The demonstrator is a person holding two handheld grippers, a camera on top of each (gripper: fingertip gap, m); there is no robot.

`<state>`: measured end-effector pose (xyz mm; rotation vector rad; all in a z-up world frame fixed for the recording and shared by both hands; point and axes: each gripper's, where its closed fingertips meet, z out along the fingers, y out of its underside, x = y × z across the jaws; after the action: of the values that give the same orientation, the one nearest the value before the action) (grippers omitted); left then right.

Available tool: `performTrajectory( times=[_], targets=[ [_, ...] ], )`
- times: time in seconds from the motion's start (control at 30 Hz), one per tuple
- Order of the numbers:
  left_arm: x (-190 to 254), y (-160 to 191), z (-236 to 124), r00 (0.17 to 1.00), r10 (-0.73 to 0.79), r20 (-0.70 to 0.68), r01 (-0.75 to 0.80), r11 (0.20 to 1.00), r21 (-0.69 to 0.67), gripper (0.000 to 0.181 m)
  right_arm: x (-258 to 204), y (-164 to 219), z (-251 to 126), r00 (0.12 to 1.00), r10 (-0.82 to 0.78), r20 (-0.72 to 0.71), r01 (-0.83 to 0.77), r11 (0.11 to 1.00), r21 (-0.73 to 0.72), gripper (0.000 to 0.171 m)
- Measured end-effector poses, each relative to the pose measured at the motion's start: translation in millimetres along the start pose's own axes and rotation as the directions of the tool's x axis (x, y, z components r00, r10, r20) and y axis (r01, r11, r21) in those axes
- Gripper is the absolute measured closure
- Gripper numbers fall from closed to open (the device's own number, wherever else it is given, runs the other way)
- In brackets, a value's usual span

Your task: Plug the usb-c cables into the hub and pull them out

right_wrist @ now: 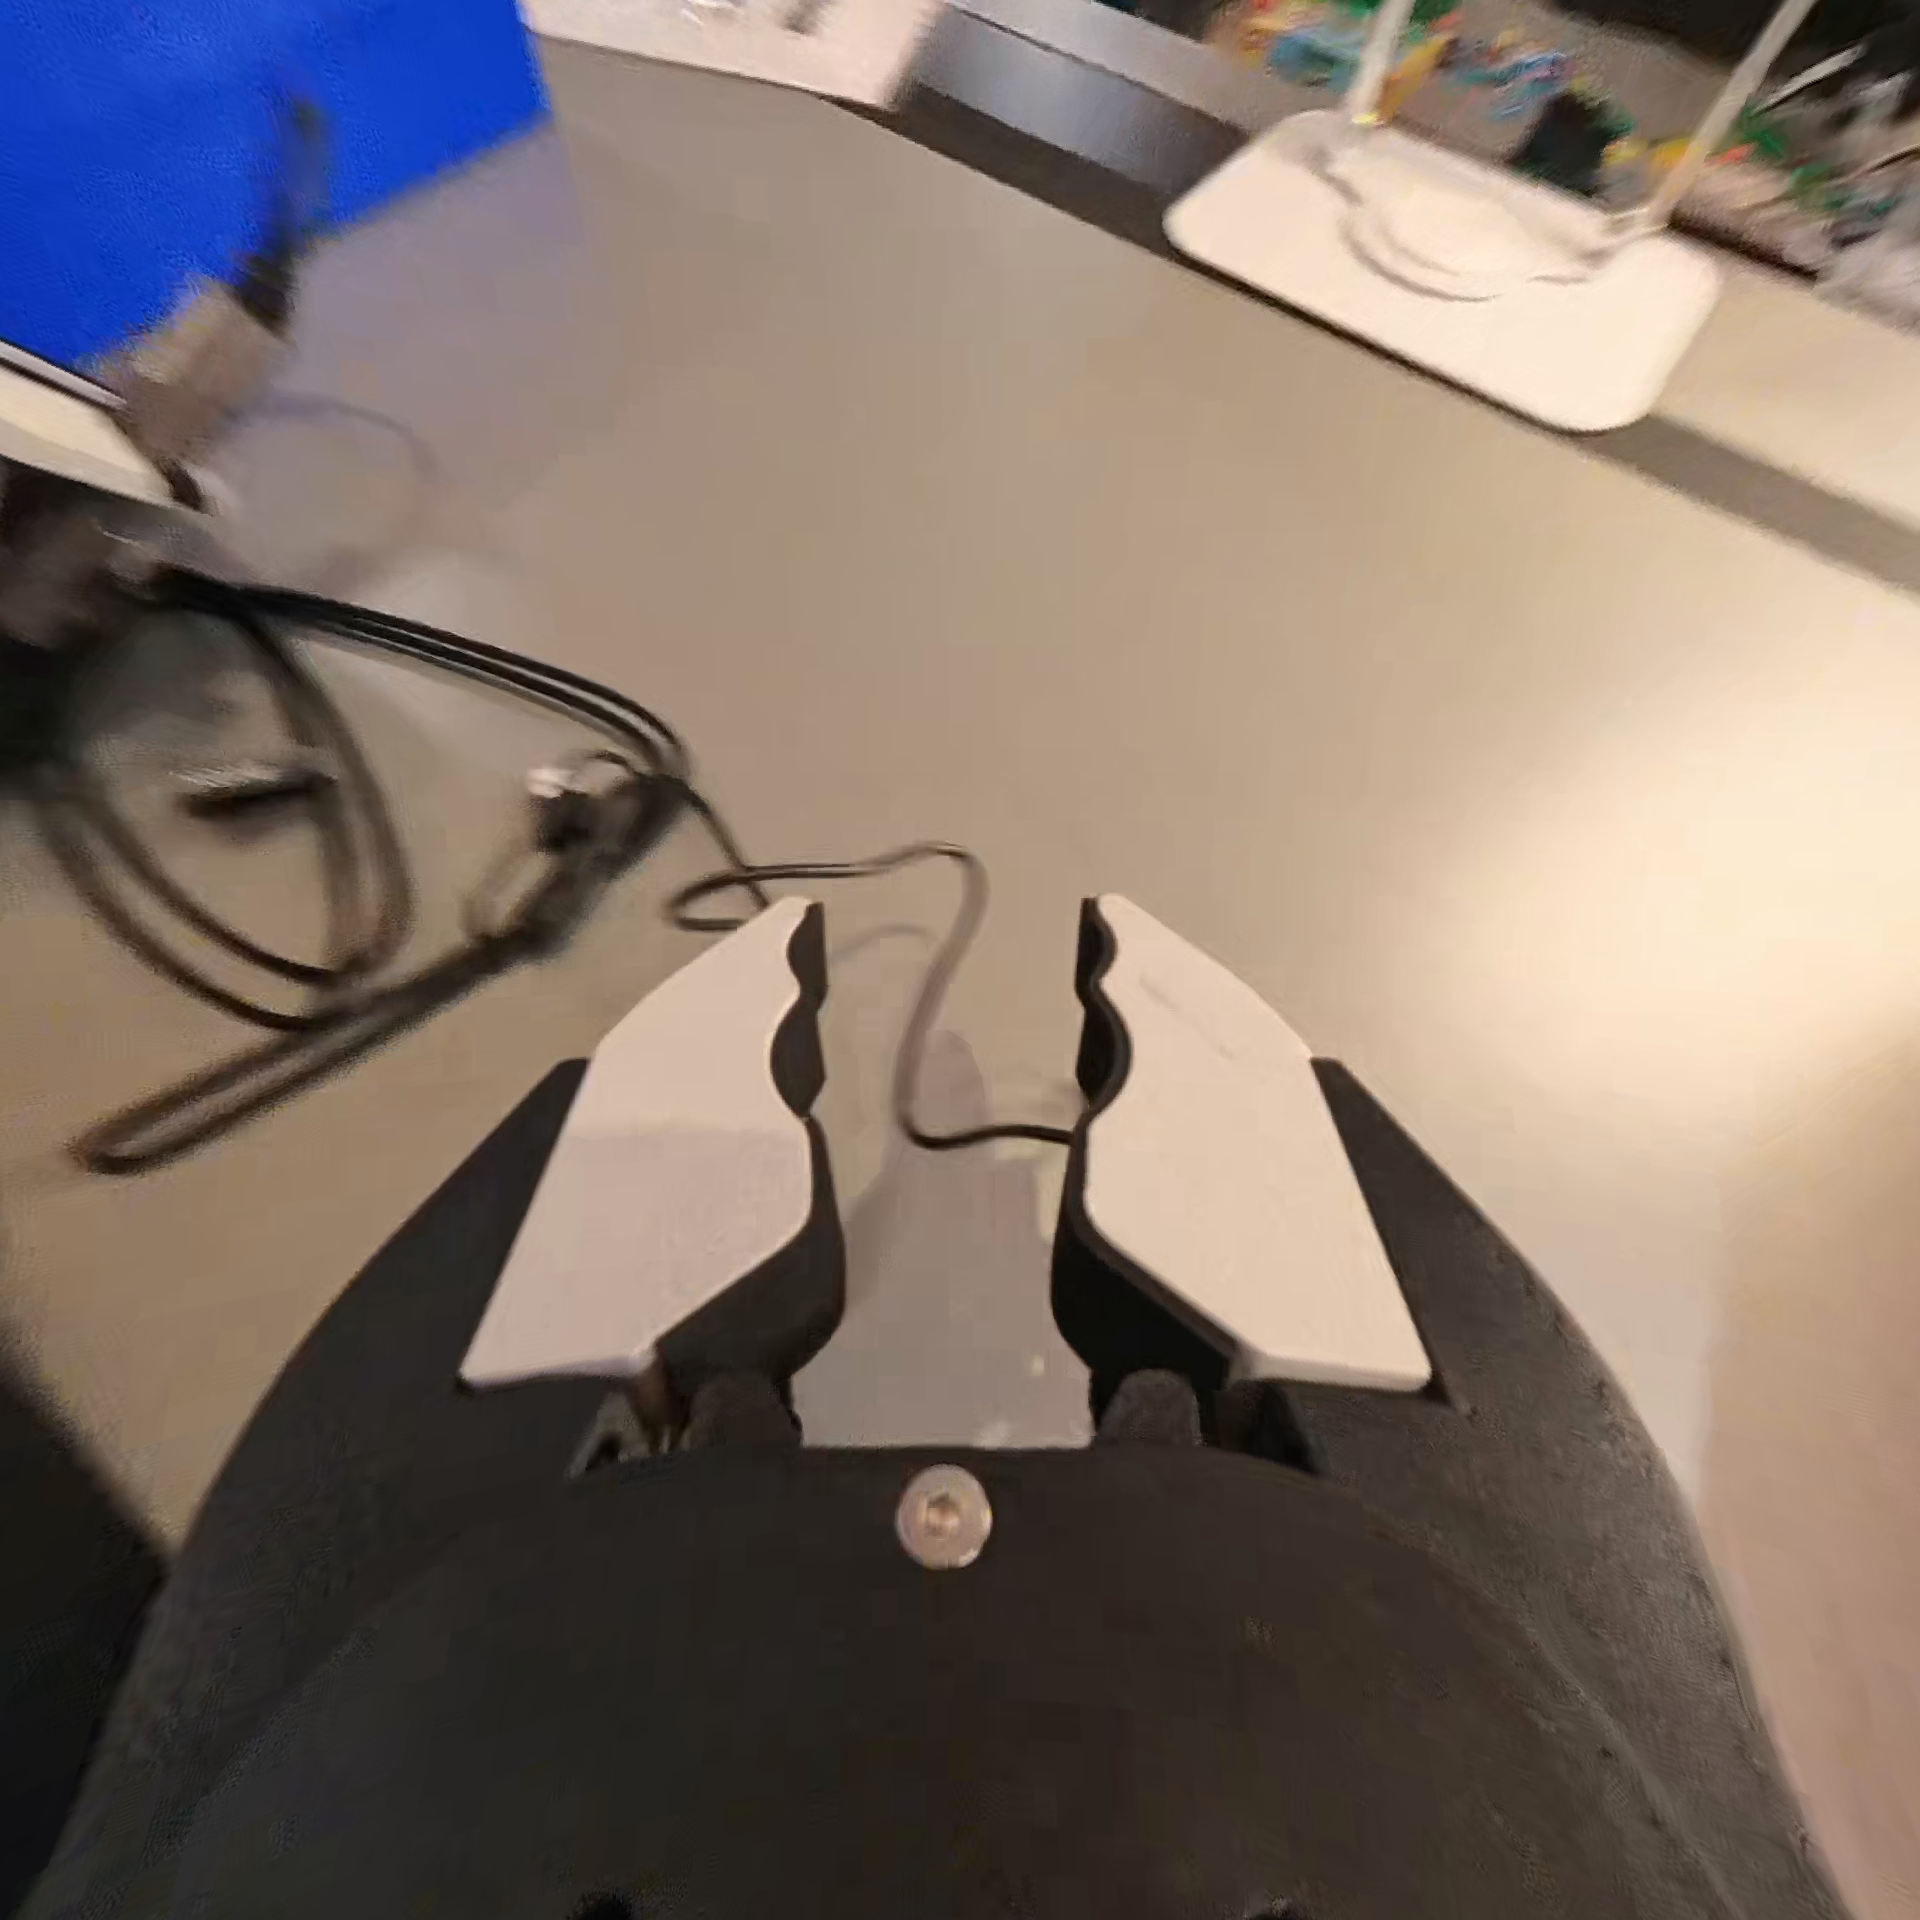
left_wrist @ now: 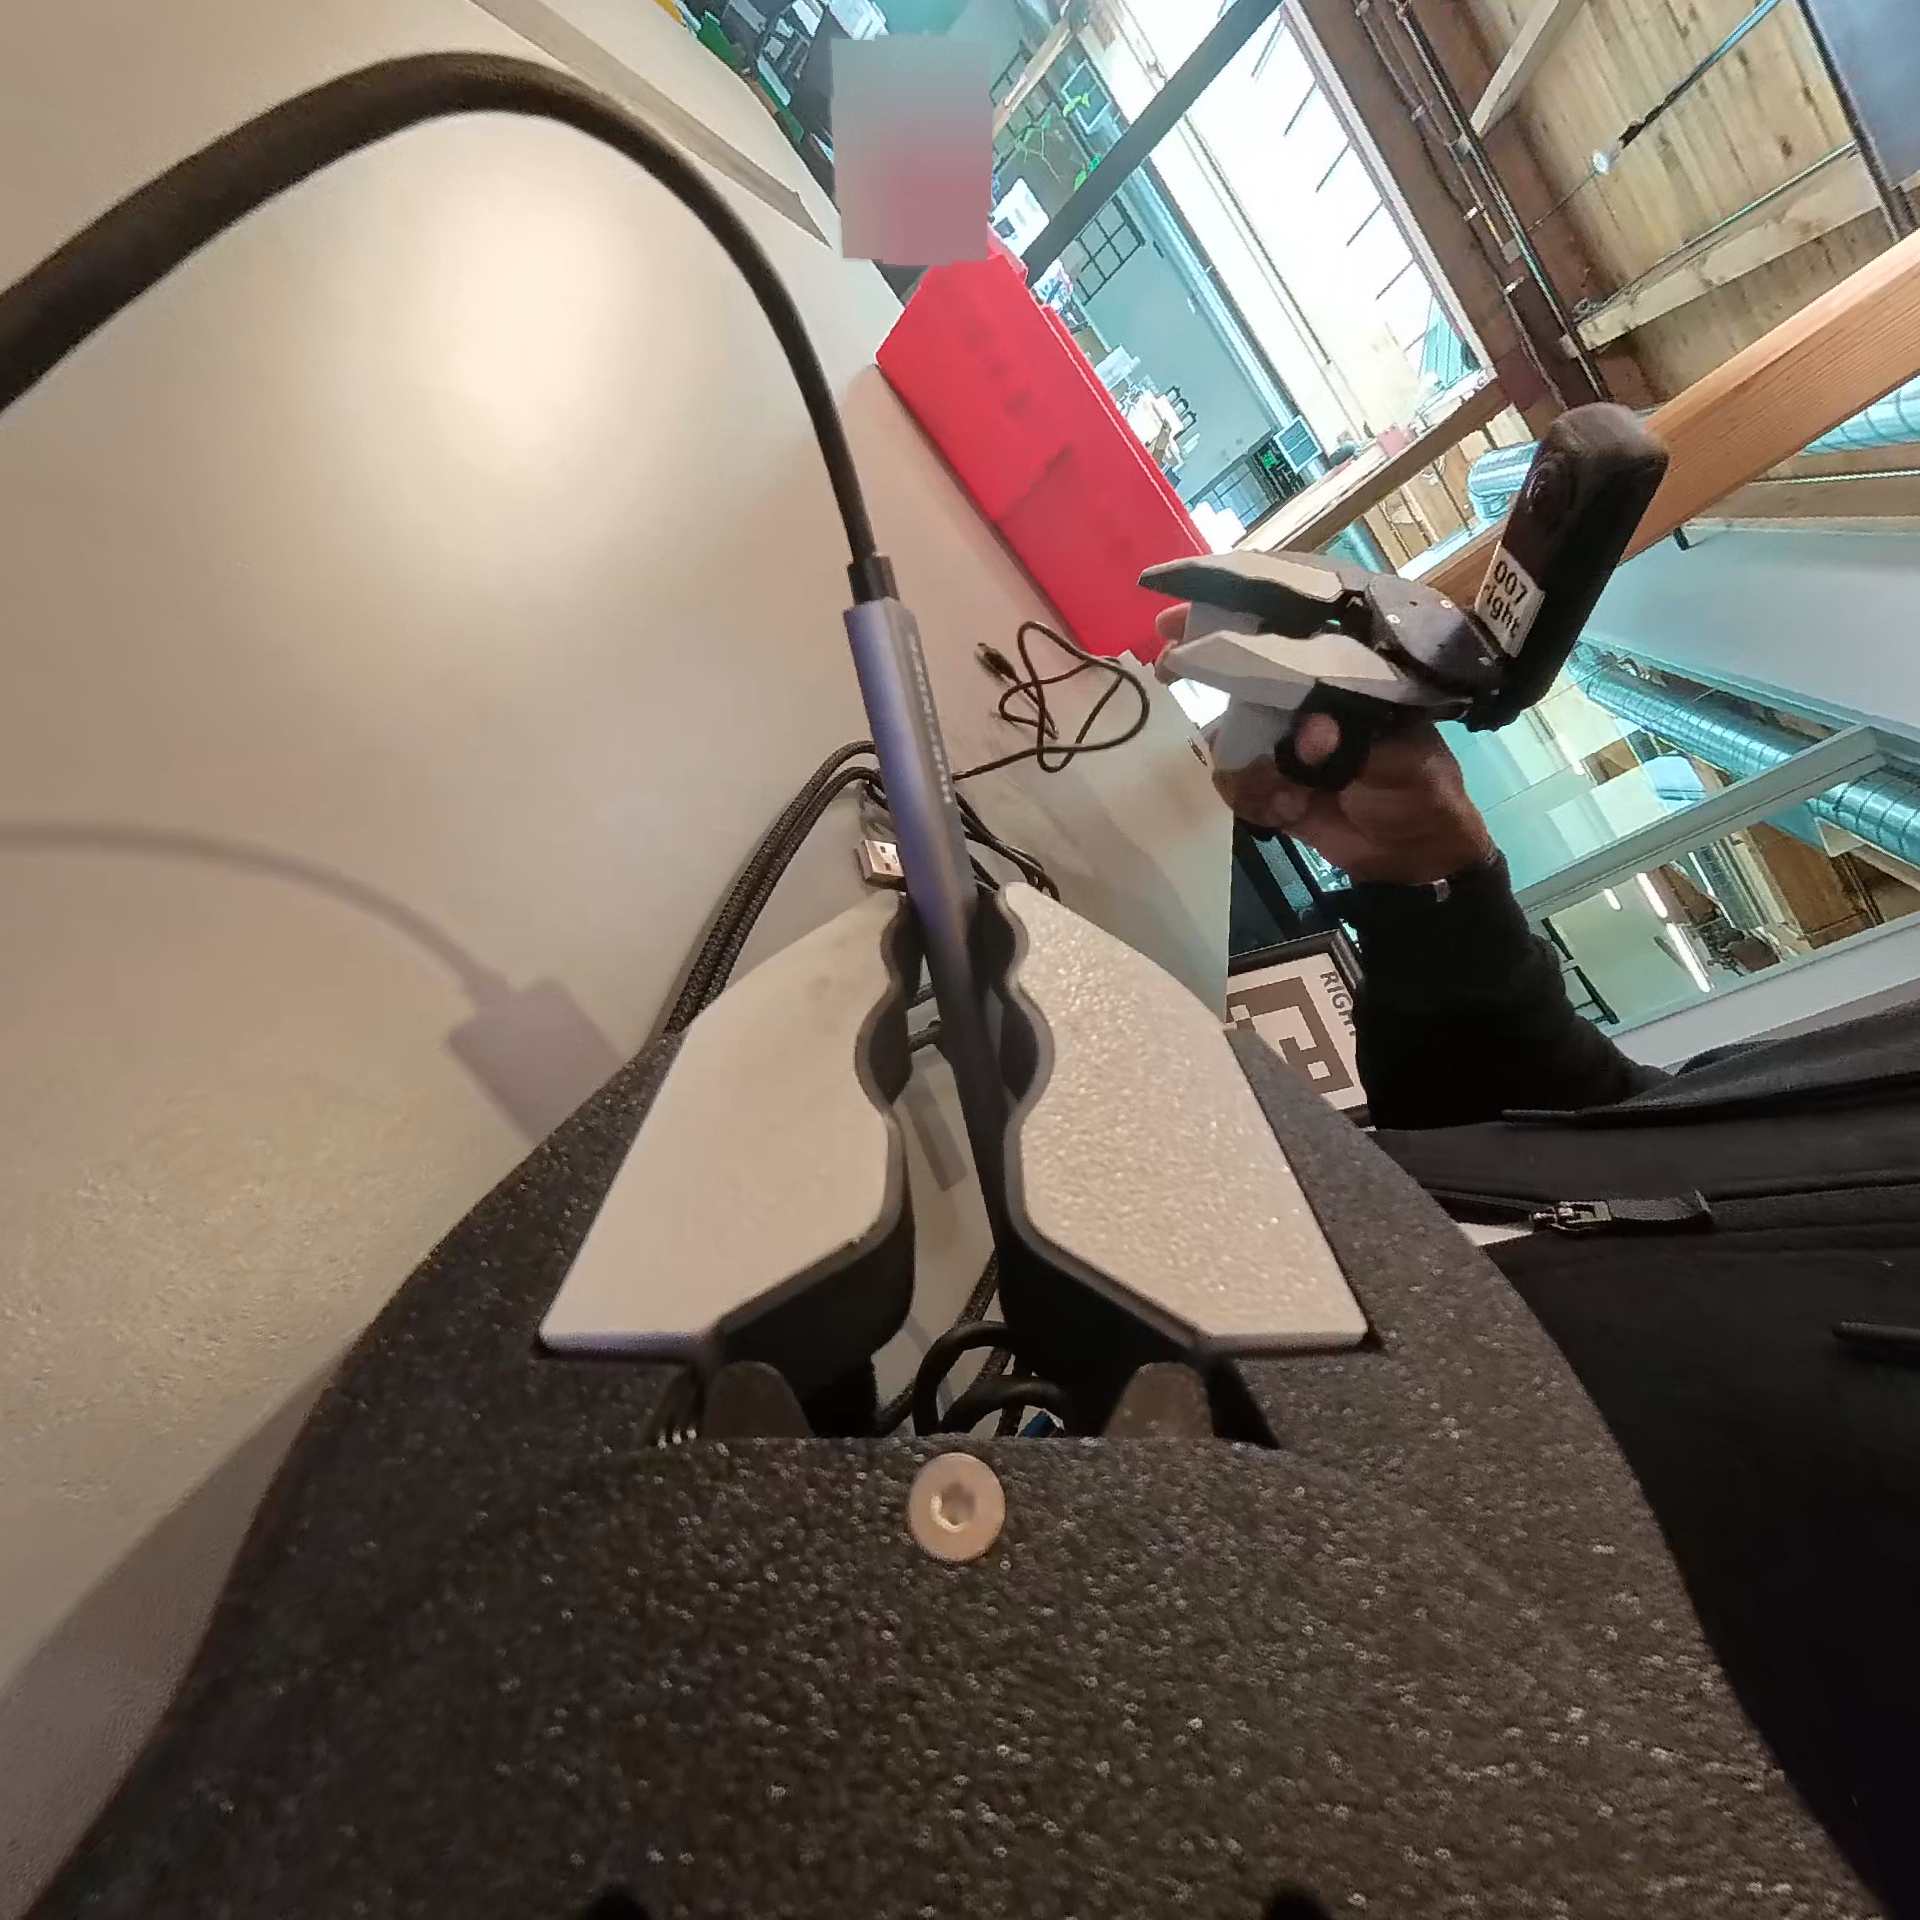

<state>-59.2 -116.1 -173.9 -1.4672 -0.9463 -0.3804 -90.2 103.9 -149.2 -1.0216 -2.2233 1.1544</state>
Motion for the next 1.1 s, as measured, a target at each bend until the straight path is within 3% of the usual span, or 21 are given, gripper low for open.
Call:
performTrajectory(
  times=[0.13,0.27,0.33,0.4,0.43,0.8,1.1],
  targets=[
    [0,0,0,1.000,0.001,0.001,-0.001,1.000,-0.002,0.168,-67,-6,22,0.975,0.092,0.200,-0.081,0.995,-0.064,0.101],
    [0,0,0,1.000,0.001,-0.003,-0.001,1.000,0.001,0.169,-107,15,57,0.989,0.001,0.148,0.029,0.978,-0.205,0.093],
    [0,0,0,1.000,0.002,-0.004,-0.002,1.000,0.000,0.168,-107,26,70,0.995,-0.065,0.071,0.082,0.962,-0.261,0.114],
    [1,0,-1,1.000,0.006,-0.006,-0.006,1.000,0.000,0.168,-102,24,72,0.994,-0.109,0.008,0.107,0.963,-0.247,0.157],
    [1,1,-1,1.000,0.007,-0.007,-0.007,1.000,0.001,0.168,-102,18,70,0.994,-0.105,0.014,0.106,0.970,-0.218,0.168],
    [-4,-6,-5,1.000,0.003,0.031,-0.004,0.999,0.053,0.168,-56,-50,-3,0.994,0.022,0.109,-0.030,0.997,0.077,0.169],
    [-20,-12,-9,0.990,-0.023,0.139,0.010,0.995,0.095,0.168,12,-60,-52,0.992,0.035,-0.118,-0.016,0.987,0.157,0.169]
  ],
)
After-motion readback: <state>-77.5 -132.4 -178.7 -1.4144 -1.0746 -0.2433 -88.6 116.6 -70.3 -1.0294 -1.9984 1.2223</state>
